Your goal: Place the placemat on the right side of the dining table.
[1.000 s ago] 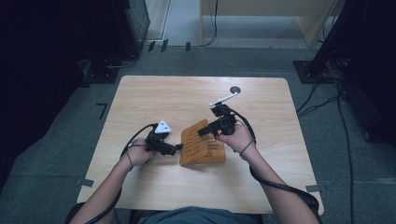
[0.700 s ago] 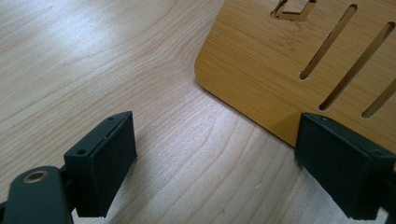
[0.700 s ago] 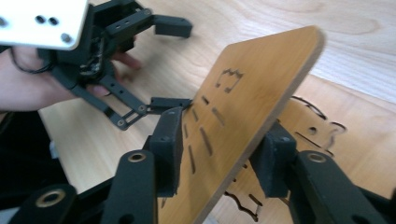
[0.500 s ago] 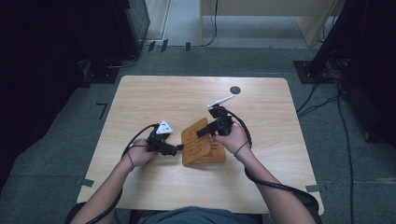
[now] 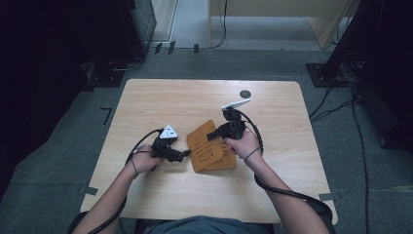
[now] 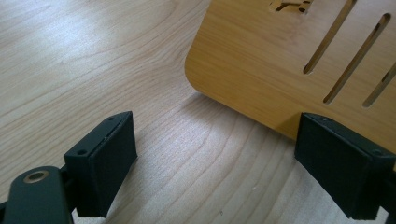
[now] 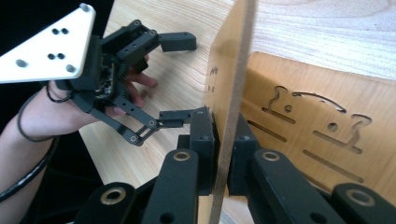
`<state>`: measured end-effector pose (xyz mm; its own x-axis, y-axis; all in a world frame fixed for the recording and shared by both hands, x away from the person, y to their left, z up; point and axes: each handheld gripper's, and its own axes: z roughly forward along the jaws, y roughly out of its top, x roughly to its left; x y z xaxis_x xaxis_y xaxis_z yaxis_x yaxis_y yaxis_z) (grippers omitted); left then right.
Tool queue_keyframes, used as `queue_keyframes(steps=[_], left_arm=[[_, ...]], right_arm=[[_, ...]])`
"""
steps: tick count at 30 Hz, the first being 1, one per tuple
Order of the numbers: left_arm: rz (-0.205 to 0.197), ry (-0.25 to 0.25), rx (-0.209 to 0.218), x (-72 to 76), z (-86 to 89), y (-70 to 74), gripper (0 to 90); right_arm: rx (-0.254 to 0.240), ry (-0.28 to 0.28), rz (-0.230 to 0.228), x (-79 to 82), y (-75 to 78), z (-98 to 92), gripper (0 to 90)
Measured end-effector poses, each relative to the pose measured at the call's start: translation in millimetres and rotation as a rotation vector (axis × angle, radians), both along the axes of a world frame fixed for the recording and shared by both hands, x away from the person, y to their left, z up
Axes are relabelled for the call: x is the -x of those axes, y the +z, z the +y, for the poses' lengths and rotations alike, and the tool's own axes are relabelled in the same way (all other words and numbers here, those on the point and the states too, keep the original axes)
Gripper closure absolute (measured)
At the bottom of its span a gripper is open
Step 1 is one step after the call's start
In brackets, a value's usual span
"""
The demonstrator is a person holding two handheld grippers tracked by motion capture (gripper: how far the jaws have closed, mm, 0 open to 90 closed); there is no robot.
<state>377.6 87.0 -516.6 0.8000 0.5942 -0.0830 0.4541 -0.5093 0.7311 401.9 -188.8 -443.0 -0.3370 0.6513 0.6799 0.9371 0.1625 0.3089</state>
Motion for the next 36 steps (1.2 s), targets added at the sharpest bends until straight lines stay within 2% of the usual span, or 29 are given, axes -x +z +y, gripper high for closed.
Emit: queue_keyframes(steps=[3, 9, 12, 14, 29, 36], left_arm=[[0.014, 0.003, 0.017, 0.1, 1.5, 0.2, 11.6], [0.025, 0.000, 0.024, -0.6, 4.3, 0.9, 12.5], [0.016, -0.005, 0.015, -0.3, 4.5, 0.8, 12.7], [0.012, -0.008, 0.014, -0.1, 4.0, 0.5, 12.7], [-0.010, -0.015, 0.001, 1.0, 2.4, -0.8, 12.6], [-0.014, -0.018, -0.004, 1.3, 2.2, -0.9, 12.6]], right_arm=[[-0.021, -0.009, 0.012, 0.3, 2.5, -1.6, 87.7], [-0.042, -0.020, 0.012, 0.0, 5.9, -5.8, 87.7], [-0.054, -0.029, 0.012, -1.2, 7.5, -10.0, 87.7], [-0.084, -0.039, 0.018, -2.3, 8.4, -13.9, 87.7], [-0.075, -0.116, -0.036, -8.7, 15.2, -40.2, 87.7], [-0.030, -0.151, -0.086, -9.3, 22.7, -51.5, 87.7]])
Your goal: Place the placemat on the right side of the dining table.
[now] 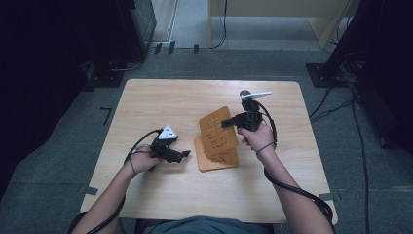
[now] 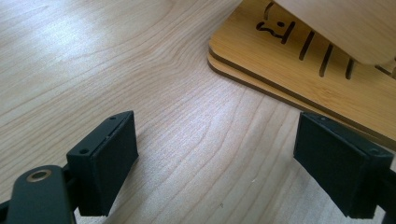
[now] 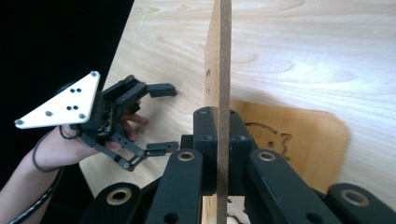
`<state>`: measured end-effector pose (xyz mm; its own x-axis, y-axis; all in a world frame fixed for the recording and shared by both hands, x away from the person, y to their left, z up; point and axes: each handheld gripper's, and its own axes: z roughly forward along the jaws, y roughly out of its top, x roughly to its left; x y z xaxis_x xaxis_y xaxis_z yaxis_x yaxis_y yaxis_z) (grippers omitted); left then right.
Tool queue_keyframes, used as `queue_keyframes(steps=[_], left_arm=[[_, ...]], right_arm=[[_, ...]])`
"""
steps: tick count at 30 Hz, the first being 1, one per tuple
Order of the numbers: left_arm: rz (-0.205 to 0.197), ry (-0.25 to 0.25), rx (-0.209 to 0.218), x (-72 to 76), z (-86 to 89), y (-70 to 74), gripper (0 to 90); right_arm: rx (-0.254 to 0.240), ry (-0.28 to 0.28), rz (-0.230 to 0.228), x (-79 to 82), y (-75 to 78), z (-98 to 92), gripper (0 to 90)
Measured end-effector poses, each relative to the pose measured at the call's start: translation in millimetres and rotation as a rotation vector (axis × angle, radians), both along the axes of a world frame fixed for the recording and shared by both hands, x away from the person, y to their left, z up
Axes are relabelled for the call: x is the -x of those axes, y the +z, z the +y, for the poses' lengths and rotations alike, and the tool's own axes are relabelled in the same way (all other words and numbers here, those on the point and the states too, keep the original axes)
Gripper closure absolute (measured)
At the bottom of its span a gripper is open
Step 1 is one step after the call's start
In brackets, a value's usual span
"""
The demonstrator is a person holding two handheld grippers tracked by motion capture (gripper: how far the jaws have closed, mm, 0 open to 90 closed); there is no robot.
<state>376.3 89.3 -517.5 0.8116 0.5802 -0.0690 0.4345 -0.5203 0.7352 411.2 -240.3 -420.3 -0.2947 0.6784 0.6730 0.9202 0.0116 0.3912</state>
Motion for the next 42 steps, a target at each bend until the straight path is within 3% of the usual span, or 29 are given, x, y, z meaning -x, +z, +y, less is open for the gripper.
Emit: queue_keyframes(steps=[24, 31, 42], left_arm=[[-0.002, 0.000, -0.001, 0.0, -0.1, 0.0, 12.6], [-0.003, -0.001, -0.002, 0.0, -0.2, 0.0, 12.6], [-0.001, 0.000, 0.000, 0.0, -0.1, 0.0, 12.6]], right_arm=[[0.205, -0.076, -0.157, 4.5, 21.9, -16.9, 87.7], [0.271, -0.094, -0.194, 6.6, 26.7, -19.1, 87.6], [0.335, -0.107, -0.231, 9.0, 31.7, -21.4, 87.7]])
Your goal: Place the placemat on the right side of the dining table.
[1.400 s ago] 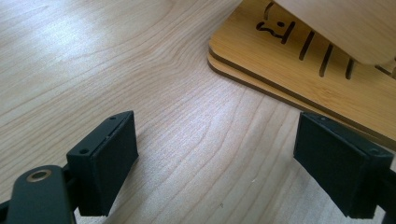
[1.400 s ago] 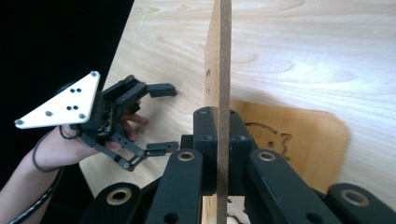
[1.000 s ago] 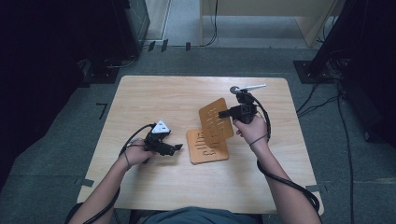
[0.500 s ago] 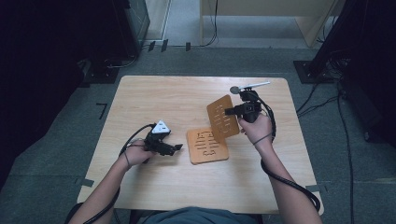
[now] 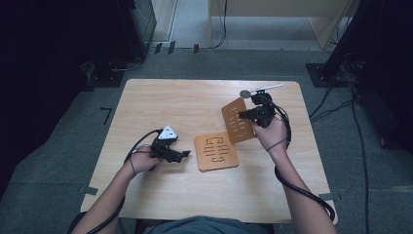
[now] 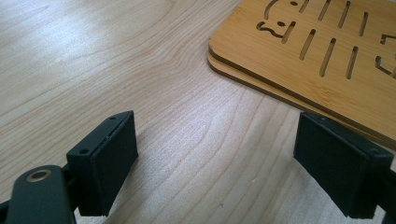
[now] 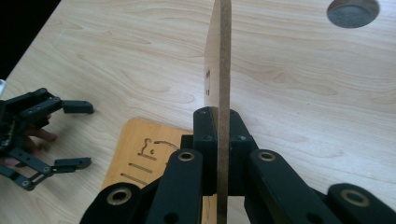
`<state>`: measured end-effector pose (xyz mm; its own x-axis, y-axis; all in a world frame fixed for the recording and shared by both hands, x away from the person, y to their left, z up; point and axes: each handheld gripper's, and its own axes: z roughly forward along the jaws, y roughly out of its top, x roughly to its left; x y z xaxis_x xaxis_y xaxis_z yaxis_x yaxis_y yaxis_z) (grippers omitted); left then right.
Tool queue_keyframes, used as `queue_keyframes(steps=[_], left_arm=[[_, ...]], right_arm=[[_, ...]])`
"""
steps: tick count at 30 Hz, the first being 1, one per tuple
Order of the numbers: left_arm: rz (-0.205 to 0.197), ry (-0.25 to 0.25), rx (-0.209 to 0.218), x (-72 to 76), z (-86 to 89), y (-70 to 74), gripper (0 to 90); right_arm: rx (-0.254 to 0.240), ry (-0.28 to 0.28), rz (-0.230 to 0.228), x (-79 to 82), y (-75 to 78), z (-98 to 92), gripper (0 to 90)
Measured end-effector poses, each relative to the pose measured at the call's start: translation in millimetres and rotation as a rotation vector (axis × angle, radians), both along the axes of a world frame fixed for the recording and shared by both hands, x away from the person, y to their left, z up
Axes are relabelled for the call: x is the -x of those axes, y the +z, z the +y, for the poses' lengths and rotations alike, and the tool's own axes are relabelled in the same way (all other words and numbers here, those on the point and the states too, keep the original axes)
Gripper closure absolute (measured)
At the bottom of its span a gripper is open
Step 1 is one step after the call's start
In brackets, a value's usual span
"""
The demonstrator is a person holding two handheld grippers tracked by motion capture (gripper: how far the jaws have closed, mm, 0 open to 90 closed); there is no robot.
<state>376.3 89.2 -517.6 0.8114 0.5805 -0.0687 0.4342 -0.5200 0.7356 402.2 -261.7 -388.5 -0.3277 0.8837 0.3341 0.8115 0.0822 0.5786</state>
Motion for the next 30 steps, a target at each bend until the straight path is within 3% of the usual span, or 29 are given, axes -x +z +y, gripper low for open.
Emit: queue_keyframes(steps=[12, 16, 30], left_arm=[[0.000, 0.000, 0.000, 0.0, 0.1, 0.0, 12.6], [0.001, 0.000, 0.002, -0.1, 0.1, -0.1, 12.6], [0.001, 0.000, 0.001, -0.1, 0.1, 0.0, 12.6]], right_arm=[[0.069, -0.023, -0.024, 1.1, 1.6, -5.2, 87.7], [0.113, -0.036, -0.043, 2.0, 2.9, -6.3, 87.6], [0.157, -0.081, -0.067, 1.5, 3.9, -19.9, 87.6]])
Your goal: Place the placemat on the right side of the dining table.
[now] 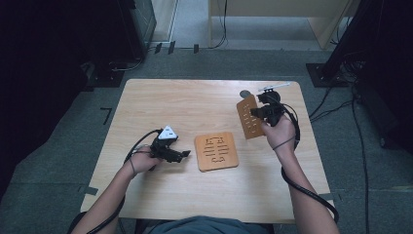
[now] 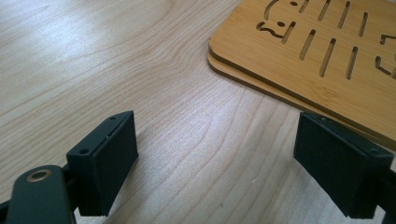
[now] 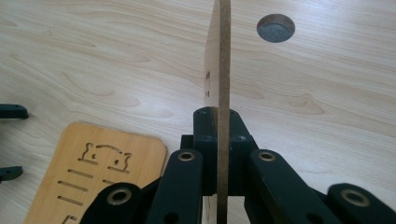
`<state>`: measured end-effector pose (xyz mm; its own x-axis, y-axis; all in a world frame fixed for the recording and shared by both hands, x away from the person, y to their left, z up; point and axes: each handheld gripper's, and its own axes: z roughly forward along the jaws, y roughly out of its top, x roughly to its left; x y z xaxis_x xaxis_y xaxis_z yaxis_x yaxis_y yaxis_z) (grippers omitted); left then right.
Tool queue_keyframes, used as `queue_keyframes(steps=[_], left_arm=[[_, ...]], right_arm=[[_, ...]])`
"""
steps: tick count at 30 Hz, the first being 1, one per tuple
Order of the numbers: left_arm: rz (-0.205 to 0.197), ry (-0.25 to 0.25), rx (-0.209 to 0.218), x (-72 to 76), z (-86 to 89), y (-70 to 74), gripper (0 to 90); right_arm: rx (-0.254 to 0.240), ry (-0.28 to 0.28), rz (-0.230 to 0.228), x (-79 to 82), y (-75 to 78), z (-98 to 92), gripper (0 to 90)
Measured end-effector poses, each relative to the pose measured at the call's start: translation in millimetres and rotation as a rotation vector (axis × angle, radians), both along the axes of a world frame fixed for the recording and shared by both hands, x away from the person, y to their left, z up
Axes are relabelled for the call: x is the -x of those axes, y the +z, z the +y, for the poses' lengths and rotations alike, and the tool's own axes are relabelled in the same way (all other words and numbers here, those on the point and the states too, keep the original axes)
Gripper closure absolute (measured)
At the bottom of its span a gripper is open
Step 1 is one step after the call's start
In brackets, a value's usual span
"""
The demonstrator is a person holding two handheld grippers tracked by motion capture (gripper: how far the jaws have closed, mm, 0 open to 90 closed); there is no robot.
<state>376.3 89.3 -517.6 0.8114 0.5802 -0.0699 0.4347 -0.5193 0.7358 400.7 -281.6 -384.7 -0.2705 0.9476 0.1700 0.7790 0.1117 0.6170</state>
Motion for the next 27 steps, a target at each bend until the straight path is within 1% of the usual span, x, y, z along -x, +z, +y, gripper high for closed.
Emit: queue_keyframes(steps=[9, 21, 27], left_arm=[[0.000, 0.000, 0.001, -0.1, 0.1, 0.0, 12.6], [0.000, 0.000, 0.000, 0.0, 0.1, 0.0, 12.6], [0.001, -0.001, 0.000, -0.2, 0.2, 0.0, 12.6]], right_arm=[[0.030, -0.024, -0.011, -0.5, 0.2, -7.2, 87.6], [0.021, -0.086, -0.024, 0.0, 4.1, -30.8, 87.7], [0.017, -0.110, -0.019, -0.1, 4.6, -39.9, 87.7]])
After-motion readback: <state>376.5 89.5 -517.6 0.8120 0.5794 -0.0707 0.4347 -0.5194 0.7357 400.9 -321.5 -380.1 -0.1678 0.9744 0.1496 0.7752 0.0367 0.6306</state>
